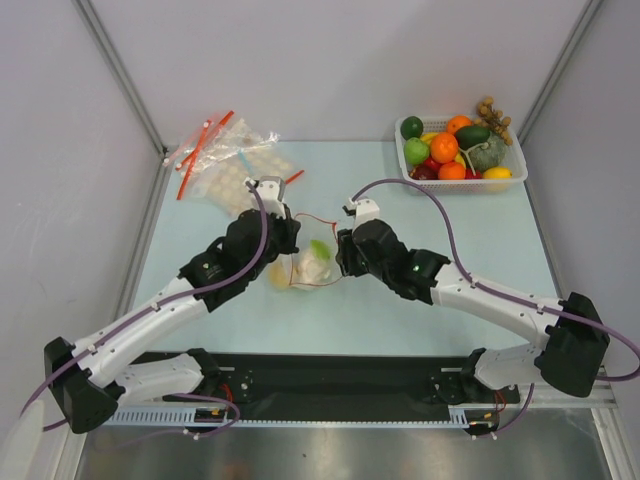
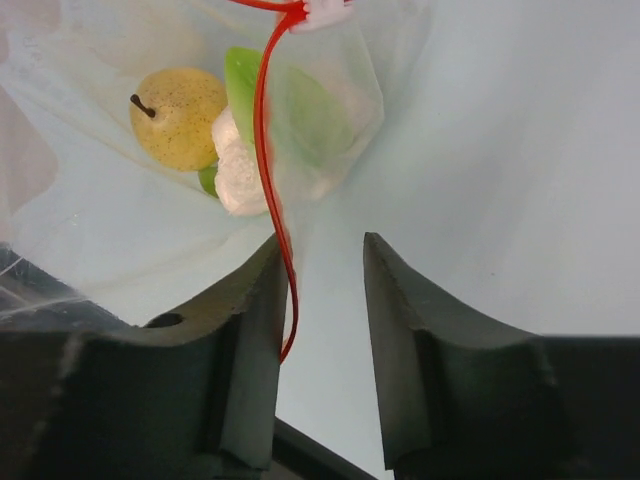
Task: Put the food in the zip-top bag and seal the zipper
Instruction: Adjust the zipper food storage bag at the center of the board.
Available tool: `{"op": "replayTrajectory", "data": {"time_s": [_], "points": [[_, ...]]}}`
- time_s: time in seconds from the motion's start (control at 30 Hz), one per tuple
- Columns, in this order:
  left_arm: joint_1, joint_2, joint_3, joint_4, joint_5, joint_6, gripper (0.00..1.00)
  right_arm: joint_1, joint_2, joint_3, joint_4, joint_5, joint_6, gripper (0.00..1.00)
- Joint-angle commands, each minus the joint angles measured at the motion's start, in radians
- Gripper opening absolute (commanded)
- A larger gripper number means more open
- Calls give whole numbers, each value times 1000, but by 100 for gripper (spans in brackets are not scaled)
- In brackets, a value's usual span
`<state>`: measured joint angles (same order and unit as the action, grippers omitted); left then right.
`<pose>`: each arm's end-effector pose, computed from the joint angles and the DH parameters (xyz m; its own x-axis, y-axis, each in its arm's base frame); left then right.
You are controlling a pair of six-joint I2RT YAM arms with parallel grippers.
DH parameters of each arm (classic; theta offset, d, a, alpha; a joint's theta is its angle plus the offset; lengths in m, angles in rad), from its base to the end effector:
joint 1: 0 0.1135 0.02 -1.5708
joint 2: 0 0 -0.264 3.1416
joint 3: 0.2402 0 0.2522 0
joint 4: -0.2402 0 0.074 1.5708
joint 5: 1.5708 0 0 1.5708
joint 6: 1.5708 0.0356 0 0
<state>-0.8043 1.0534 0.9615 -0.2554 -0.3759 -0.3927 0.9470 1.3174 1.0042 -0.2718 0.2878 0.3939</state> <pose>0.1756 -0.1635 0.3438 -0.3829 -0.1155 -0.9165 0.3075 0.9196 -0.2444 0.1808 0.2339 0.2910 -0.5435 -0.1252 -0.8300 -0.4672 0.8666 0.1752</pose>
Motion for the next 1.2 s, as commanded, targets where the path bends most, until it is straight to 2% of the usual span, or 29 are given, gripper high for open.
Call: {"op": "replayTrajectory", "data": {"time_s": [0.0, 0.03, 0.1, 0.13, 0.17, 0.3, 0.6, 0.73, 0.97, 1.17], "points": [[5, -39, 31, 7, -72, -9, 0, 6, 26, 57, 2, 13, -12, 39], [5, -38, 26, 10, -66, -9, 0, 4, 31, 63, -4, 10, -12, 28], [5, -33, 31, 11, -48, -9, 0, 6, 37, 76, -14, 8, -13, 18], [5, -30, 28, 25, -35, -8, 0, 6, 31, 77, -14, 11, -15, 6], [5, -30, 23, 37, -18, -6, 0, 6, 25, 77, -12, 10, -18, 1], [5, -21, 26, 68, 106, -6, 0, 4, -56, 68, -17, 48, -33, 0], [4, 48, 51, 105, 359, -21, 0, 3, -529, -125, 198, 195, -113, 0], [5, 63, 83, 41, 297, -23, 0, -14, -503, -130, 177, 188, -101, 0], [5, -42, 40, 33, 123, -35, 0, -60, -371, -85, 157, 82, -75, 0], [5, -135, -15, 88, 112, -8, 1, -149, -379, -121, 187, -25, -44, 0]]}}
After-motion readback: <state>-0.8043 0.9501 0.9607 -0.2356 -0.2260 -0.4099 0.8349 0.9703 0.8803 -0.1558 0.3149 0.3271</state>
